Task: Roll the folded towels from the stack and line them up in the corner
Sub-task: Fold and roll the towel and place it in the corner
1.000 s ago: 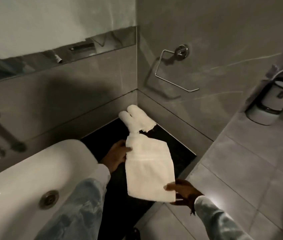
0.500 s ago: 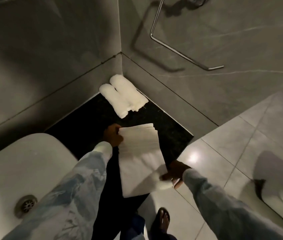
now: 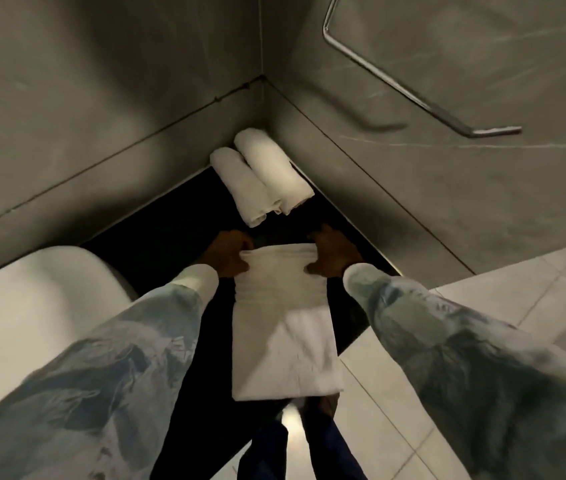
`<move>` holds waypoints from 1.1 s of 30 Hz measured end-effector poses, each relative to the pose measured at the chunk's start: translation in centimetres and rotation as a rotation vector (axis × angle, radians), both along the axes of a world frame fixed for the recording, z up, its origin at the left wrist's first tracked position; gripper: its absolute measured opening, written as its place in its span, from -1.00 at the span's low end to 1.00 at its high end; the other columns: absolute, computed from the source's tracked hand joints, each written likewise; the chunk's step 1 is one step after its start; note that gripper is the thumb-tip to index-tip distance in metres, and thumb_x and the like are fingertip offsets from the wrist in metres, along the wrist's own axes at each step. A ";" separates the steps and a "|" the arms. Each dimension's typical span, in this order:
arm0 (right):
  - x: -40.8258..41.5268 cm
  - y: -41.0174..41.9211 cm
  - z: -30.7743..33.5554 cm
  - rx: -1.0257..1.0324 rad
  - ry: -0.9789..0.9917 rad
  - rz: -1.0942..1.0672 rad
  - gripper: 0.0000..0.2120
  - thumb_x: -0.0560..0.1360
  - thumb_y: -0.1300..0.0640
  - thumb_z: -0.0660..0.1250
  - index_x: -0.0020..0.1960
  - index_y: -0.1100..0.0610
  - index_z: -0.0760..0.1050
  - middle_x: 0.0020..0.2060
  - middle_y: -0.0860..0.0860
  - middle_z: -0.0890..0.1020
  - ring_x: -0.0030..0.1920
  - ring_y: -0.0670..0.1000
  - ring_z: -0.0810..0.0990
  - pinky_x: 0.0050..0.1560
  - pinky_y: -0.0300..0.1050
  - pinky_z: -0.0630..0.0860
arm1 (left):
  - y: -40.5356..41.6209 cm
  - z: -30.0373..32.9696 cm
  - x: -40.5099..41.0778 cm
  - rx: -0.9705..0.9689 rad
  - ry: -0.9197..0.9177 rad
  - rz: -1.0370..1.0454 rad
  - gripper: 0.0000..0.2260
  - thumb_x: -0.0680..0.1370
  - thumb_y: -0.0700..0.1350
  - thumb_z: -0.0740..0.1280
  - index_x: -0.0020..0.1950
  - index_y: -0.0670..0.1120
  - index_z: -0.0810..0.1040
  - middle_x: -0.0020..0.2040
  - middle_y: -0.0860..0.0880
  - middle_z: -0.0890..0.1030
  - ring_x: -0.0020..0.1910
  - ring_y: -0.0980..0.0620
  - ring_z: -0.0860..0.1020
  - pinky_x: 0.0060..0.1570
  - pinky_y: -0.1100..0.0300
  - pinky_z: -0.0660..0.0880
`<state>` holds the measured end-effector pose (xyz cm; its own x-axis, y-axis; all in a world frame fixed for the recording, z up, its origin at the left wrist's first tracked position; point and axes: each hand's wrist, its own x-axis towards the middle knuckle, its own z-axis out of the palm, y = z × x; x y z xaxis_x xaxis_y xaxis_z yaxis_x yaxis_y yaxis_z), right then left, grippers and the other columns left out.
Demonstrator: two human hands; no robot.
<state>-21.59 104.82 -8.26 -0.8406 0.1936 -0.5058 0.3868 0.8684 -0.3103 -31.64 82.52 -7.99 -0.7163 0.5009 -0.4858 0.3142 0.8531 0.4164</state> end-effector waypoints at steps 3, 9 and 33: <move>-0.4 0.5 0.2 -0.067 -0.058 0.023 -0.49 0.34 0.02 0.55 0.24 0.09 0.52 0.24 0.11 0.55 0.23 0.16 0.53 0.20 -0.05 0.50 | 0.3 0.1 0.1 -0.001 0.069 -0.026 -0.75 0.33 -0.25 0.50 -0.03 -0.11 0.59 0.05 -0.11 0.62 0.06 -0.10 0.59 -0.10 0.22 0.44; 1.9 0.0 0.8 0.118 0.297 0.352 -0.75 0.40 0.17 0.44 0.07 0.10 0.53 0.07 0.12 0.57 0.08 0.19 0.56 0.00 0.02 0.47 | -1.0 0.8 2.5 0.019 0.291 -0.243 -0.75 0.47 -0.27 0.34 0.14 -0.20 0.51 0.19 -0.21 0.52 0.15 -0.22 0.52 0.08 0.00 0.53; 3.8 -2.2 0.6 0.144 0.211 0.281 -0.73 0.41 0.04 0.43 0.09 0.02 0.53 0.18 0.03 0.51 0.22 0.12 0.46 0.22 0.08 0.36 | -1.2 -0.3 4.9 -0.039 0.289 -0.364 -0.59 0.49 -0.23 0.35 0.35 -0.19 0.44 0.43 -0.25 0.36 0.39 -0.25 0.35 0.39 -0.02 0.28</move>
<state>-17.79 102.61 -7.67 -0.9538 -0.0027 -0.3006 0.0680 0.9721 -0.2243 -26.70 81.29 -8.28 -0.6058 0.7305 -0.3154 0.6949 0.6788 0.2374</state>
